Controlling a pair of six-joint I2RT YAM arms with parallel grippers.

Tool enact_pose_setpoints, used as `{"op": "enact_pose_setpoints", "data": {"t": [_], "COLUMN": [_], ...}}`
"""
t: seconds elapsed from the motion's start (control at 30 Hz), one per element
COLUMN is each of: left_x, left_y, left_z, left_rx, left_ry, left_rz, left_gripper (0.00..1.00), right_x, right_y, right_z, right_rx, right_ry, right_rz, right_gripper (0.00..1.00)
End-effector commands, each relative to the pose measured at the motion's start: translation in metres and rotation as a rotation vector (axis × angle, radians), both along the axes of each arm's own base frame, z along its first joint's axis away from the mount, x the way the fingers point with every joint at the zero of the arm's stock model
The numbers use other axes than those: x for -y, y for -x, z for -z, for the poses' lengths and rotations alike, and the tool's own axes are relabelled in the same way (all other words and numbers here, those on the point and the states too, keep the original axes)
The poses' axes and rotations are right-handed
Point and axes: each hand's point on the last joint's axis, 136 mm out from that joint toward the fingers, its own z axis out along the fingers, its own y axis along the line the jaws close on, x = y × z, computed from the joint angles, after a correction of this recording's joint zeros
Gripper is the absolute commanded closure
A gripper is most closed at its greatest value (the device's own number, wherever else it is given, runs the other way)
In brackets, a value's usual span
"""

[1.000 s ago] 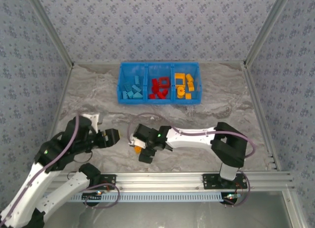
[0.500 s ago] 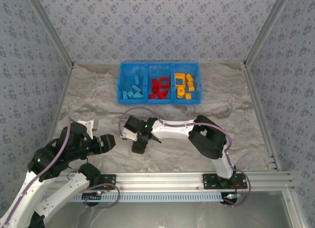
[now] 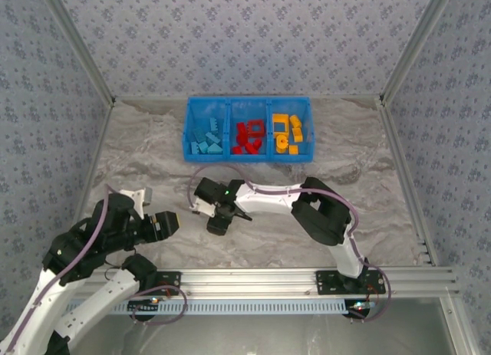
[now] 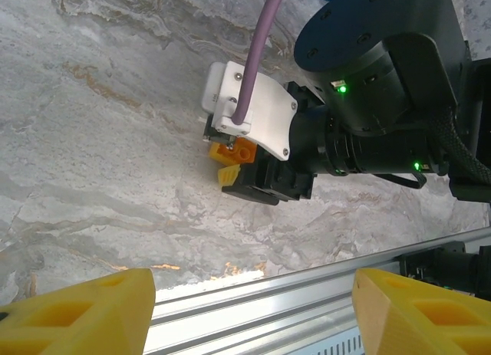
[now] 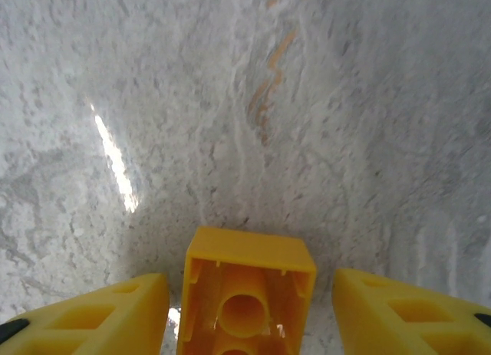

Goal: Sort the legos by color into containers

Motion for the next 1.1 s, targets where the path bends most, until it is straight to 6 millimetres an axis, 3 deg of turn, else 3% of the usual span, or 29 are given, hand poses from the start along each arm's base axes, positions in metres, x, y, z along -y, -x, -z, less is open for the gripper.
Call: {"op": "enact_pose_setpoints", "data": {"t": [0.0,0.17,0.27,0.37,0.47,0.63,0.77,0.87,1.07], "left_x": [0.002,0.003,0.005,0.018,0.039,0.079,0.117,0.147,0.184], "left_y": [0.001,-0.002,-0.003,-0.007,-0.017,-0.05,-0.077,-0.099,-0.133], "left_z": [0.003,0.004,0.002,-0.007,-0.018,-0.036,-0.05,-0.062,-0.07], "left_rx": [-0.016,-0.015,-0.009,0.009,0.01,0.025,0.083,0.152,0.211], "left_ry": [0.007,0.006,0.016,0.062,0.116,0.148,0.162,0.172,0.16], "left_rz": [0.001,-0.001,0.003,0.043,0.094,0.166,0.229,0.253,0.248], "left_gripper": [0.31,0.32,0.32,0.32,0.33,0.34,0.34,0.35,0.36], "right_x": [0.012,0.012,0.01,0.013,0.03,0.097,0.168,0.211,0.253], "right_y": [0.005,0.005,0.002,-0.008,-0.024,-0.07,-0.115,-0.152,-0.212], "right_z": [0.005,0.005,-0.006,-0.034,-0.073,-0.13,-0.152,-0.158,-0.145], "right_rx": [-0.006,0.012,0.037,0.076,0.115,0.177,0.199,0.218,0.245], "right_ry": [0.045,0.045,0.018,-0.046,-0.121,-0.202,-0.189,-0.173,-0.058], "right_rz": [0.055,0.071,0.085,0.132,0.222,0.469,0.724,0.893,1.088], "right_gripper": [0.44,0.59,0.68,0.71,0.72,0.73,0.73,0.73,0.74]}}
